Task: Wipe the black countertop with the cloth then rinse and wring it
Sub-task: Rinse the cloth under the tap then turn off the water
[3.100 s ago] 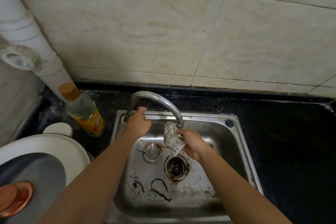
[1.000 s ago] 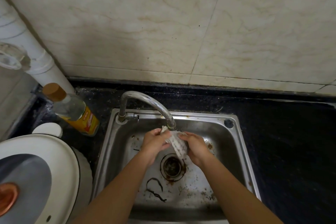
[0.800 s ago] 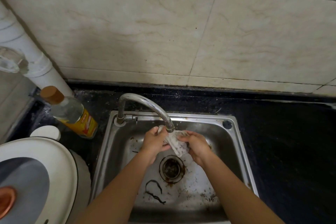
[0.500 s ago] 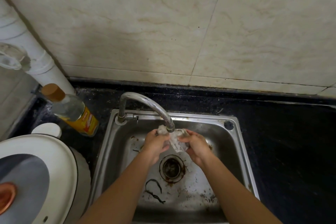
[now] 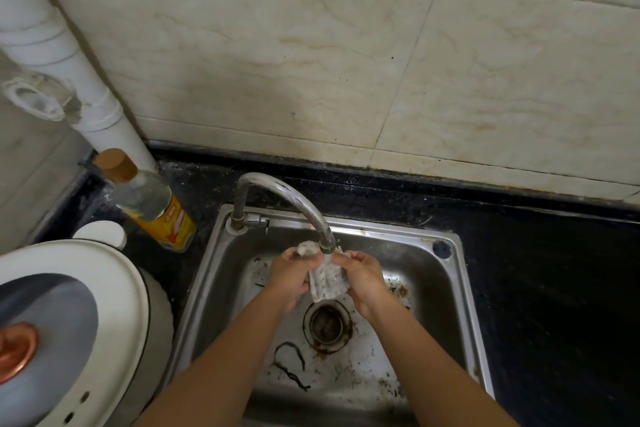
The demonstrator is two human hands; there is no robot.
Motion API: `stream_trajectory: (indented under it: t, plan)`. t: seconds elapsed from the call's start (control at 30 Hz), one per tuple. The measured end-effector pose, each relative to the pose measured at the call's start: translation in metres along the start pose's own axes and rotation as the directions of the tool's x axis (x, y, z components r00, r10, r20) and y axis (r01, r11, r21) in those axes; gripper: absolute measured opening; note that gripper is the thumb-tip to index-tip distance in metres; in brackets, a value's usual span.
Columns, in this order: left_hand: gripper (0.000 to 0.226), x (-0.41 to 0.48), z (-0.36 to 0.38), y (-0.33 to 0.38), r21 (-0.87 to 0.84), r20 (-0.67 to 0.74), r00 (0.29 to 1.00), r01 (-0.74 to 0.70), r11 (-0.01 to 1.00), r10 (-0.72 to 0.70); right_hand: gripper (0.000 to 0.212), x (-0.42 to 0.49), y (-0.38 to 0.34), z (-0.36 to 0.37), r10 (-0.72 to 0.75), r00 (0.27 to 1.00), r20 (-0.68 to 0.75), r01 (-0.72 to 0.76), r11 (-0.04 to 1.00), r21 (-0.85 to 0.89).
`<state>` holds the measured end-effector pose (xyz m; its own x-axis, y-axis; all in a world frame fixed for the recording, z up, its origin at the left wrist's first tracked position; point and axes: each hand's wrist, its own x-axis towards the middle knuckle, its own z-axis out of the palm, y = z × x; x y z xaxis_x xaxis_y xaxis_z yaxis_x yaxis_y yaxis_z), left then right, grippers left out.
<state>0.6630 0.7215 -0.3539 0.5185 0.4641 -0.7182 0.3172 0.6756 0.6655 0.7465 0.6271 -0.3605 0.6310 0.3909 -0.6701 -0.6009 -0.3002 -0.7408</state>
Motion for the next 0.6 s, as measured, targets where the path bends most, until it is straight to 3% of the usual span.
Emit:
stream_trajectory:
  t: [0.13,0.3,0.43,0.6]
  plan:
    - [0.055,-0.002,-0.008,0.001,-0.117,0.03,0.999,0.038,0.992,-0.035,0.017,-0.003,-0.003,0.004,0.008,0.999,0.051,-0.004,0.997,-0.08]
    - [0.025,-0.012,-0.006,0.004,-0.008,-0.117,0.99,0.081,0.997,-0.081,0.009,-0.002,-0.003,0.014,0.009,0.996,0.09,0.0,0.994,-0.11]
    - [0.026,-0.01,-0.006,-0.001,0.092,-0.184,0.983,-0.01,0.996,0.027,0.01,-0.001,0.002,0.02,0.029,0.995,0.095,-0.019,0.994,-0.103]
    - [0.038,-0.01,-0.001,-0.004,0.193,-0.213,0.966,-0.103,0.976,0.144,0.027,-0.001,0.003,0.018,0.126,0.984,0.129,-0.13,0.991,0.027]
